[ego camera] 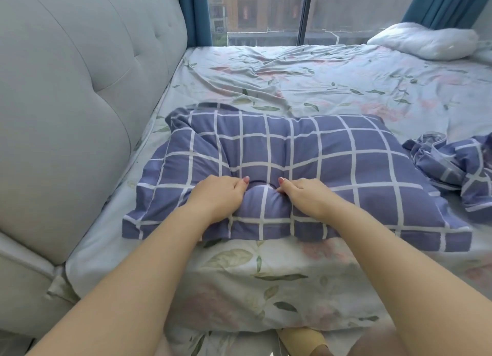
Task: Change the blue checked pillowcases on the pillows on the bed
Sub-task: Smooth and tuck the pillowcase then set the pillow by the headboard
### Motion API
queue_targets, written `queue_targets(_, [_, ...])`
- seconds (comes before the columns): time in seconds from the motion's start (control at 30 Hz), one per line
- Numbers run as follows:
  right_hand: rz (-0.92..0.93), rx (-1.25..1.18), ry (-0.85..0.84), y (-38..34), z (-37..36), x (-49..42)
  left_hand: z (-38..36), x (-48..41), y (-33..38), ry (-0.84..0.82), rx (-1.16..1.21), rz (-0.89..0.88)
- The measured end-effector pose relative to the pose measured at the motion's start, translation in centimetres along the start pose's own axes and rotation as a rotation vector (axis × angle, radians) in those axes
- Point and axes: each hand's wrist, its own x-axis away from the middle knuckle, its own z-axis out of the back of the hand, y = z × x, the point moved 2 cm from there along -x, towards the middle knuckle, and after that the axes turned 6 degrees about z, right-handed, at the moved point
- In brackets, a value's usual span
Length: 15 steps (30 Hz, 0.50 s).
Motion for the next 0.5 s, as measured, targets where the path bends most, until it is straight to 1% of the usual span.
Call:
queue_targets(0.07, [-0.062, -0.028, -0.008, -0.2, 0.0, 0.9, -0.4, 1.2, 0.3, -0.003, -0.087, -0.003])
queue_targets(0.13, [-0.092, -0.054, -0.003, -0.4, -0.1, 0.6, -0.9, 1.2, 0.5, -0.031, -0.088, 0.021])
queue_targets(0.2, [-0.083, -0.001, -0.004, -0.6, -0.5, -0.6, -1.3, 0.1, 0.3, -0.064, -0.004, 0.045])
queue_targets(0.27, [-0.035, 0.050, 0.005, -0.8, -0.8, -1.5, -1.2, -0.9, 0.2, -0.056, 0.059, 0.044])
queue_targets(0.33, [0.004, 0.101, 0.038, -1.1, -1.0, -2.0, -0.9, -1.3, 0.2, -0.028, 0.067, 0.048])
queue_targets(0.4, [-0.003, 0.161, 0.048, -0.9, -1.1, -2.0, -0.5, -1.0, 0.4, -0.022, 0.015, 0.042])
queue_targets(0.43, [-0.008, 0.195, 0.075, -0.9, -1.0, -1.9, -0.3, -0.6, 0.3, -0.011, -0.013, 0.030])
queue_targets(0.5, [-0.001, 0.213, 0.186, -1.2, -0.6, -1.2, 0.5, 0.5, 0.1, 0.031, -0.018, -0.014])
